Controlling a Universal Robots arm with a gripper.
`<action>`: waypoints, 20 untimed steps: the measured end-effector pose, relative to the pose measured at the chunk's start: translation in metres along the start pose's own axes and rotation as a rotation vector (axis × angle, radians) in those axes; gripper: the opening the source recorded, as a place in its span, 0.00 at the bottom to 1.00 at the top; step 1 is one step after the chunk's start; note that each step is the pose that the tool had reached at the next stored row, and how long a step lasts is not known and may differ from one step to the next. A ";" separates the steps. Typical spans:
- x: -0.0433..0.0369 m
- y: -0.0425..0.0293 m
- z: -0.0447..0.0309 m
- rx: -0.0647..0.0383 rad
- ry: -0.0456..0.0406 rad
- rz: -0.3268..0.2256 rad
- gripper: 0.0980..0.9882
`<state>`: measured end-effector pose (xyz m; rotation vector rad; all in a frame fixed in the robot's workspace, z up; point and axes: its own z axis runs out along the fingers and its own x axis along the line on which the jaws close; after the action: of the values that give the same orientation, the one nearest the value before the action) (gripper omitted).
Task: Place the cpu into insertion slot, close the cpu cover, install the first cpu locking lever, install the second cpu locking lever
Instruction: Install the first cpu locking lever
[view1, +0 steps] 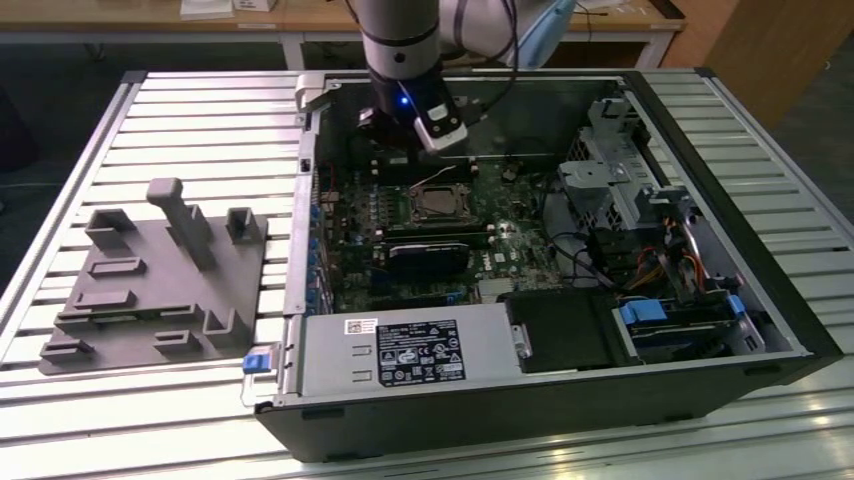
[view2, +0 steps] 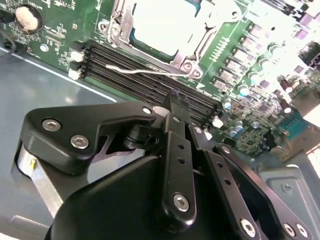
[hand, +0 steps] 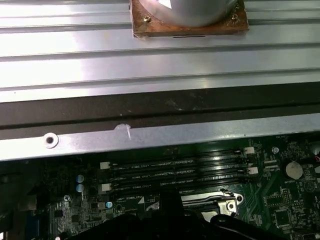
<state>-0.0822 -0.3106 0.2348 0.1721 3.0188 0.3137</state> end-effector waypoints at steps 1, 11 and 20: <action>-0.0004 -0.0001 0.0009 0.000 -0.0023 -0.001 0.01; -0.0178 0.0002 0.0103 0.000 -0.0168 -0.004 0.01; -0.0184 -0.0013 0.0178 -0.004 -0.0539 -0.011 0.01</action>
<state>-0.0622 -0.3106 0.2188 0.1606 2.9646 0.3088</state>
